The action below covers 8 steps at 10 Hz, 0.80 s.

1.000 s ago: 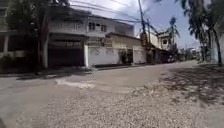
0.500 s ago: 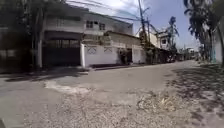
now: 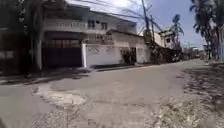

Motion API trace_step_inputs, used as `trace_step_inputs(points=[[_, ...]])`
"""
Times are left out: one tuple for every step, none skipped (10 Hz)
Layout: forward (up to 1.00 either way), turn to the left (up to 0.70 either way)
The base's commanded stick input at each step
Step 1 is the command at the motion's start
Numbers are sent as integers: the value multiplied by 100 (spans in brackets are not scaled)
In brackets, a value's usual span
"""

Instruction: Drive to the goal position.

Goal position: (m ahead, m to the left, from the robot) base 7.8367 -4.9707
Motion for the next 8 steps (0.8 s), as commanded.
trace_step_inputs(points=[[100, -3], [100, -2], [100, -2], [100, -2], [100, -3], [100, -3], [100, -3], [100, -2]])
